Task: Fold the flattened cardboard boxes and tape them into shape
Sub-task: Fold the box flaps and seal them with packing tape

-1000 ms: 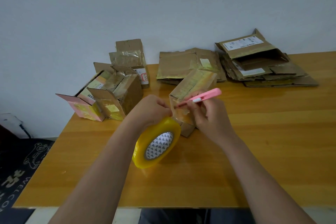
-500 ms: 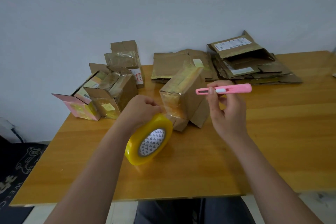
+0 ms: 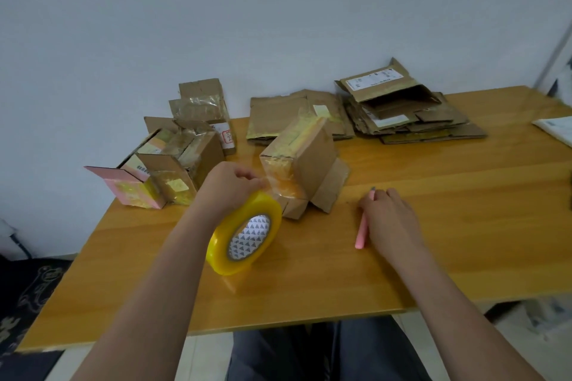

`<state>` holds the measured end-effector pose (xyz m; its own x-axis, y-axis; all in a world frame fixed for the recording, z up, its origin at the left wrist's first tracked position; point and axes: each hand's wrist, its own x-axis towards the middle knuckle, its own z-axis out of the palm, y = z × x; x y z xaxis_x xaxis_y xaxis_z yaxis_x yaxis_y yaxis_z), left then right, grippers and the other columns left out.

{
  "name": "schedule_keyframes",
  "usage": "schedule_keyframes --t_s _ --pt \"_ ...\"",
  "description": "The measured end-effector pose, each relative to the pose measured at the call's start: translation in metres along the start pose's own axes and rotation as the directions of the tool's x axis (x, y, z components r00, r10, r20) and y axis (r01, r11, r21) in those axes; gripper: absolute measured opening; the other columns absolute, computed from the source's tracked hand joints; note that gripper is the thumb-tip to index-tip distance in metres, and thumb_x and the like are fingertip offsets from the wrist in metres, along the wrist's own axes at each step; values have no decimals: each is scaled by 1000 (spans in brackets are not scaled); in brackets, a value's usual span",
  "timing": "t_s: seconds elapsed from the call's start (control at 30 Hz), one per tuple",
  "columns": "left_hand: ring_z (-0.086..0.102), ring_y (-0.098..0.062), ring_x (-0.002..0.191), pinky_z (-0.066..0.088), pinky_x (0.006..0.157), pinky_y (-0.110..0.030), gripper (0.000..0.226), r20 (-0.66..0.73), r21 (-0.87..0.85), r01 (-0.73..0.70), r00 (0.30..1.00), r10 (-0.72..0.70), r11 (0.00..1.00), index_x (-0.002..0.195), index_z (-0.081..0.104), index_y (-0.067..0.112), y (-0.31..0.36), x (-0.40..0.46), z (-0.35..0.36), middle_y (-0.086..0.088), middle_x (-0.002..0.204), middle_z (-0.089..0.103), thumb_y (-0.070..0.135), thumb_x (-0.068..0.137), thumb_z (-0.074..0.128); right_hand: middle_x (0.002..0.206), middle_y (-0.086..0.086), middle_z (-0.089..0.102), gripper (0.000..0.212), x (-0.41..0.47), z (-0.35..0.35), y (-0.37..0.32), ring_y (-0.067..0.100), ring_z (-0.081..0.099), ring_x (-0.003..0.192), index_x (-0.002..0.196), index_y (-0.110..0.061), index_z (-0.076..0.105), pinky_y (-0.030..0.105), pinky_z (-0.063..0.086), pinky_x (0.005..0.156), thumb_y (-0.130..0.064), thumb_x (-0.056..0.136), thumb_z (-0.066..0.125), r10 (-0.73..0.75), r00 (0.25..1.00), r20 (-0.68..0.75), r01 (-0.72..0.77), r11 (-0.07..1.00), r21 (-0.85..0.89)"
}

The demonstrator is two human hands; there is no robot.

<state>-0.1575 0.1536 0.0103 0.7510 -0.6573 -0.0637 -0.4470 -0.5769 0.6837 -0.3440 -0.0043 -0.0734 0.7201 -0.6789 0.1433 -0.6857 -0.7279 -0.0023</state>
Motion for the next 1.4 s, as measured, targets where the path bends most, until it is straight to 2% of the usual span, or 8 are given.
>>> schedule_keyframes --t_s 0.2,0.4,0.63,0.8,0.97,1.1,1.3,1.4 --pt "50 -14 62 39 55 -25 16 -20 -21 -43 999 43 999 77 75 24 -5 2 -1 -4 71 65 29 90 69 99 -6 68 22 5 -29 -45 2 60 79 112 -18 70 15 45 65 -27 99 54 -128 980 -150 197 688 699" --pt "60 -10 76 45 62 -24 13 -24 17 -145 989 145 989 88 79 25 -10 0 -2 4 81 71 28 91 66 81 -11 68 31 21 -28 -93 -1 64 74 90 -24 70 16 51 63 -53 90 59 -156 987 32 30 378 925" --pt "66 -7 83 56 69 -21 68 -276 -276 -300 935 224 913 139 46 30 -39 -11 -25 6 112 55 45 78 70 70 -8 59 24 25 -20 -108 3 55 62 73 -22 57 21 43 55 -29 96 60 -60 986 -156 166 464 870" --pt "52 -15 113 52 89 -32 113 67 -97 -146 986 152 985 143 23 48 -93 -33 -30 9 128 42 53 48 85 72 -1 63 26 27 -9 -113 15 62 68 77 -13 65 43 56 67 -30 97 59 58 990 -131 97 406 909" --pt "62 -20 102 59 79 -37 71 -272 -369 -194 958 93 909 121 39 40 -129 -47 -21 0 116 57 20 71 85 69 3 65 29 25 -8 -149 18 63 66 78 -10 67 42 57 64 -32 96 59 62 994 -95 65 380 923" --pt "61 -26 84 52 64 -33 54 -461 -250 -273 877 134 929 106 56 34 -147 -53 -52 2 101 63 -8 78 73 71 0 66 24 14 -1 -191 5 66 61 74 -12 65 24 56 54 -23 94 64 -37 995 96 -86 218 972" --pt "54 -12 102 40 76 -6 56 -416 -17 -212 890 186 977 104 63 25 -164 -63 -92 1 111 59 -19 69 67 66 -4 63 29 14 16 -227 13 60 67 65 -19 66 33 49 63 -33 90 68 -117 992 46 21 520 854" --pt "54 -20 106 43 85 -23 56 -373 146 -222 890 261 964 106 64 26 -158 -61 -86 1 116 59 -17 70 66 78 -4 60 29 11 16 -225 11 56 75 67 -16 66 30 45 64 -32 91 66 -93 996 3 56 621 781"
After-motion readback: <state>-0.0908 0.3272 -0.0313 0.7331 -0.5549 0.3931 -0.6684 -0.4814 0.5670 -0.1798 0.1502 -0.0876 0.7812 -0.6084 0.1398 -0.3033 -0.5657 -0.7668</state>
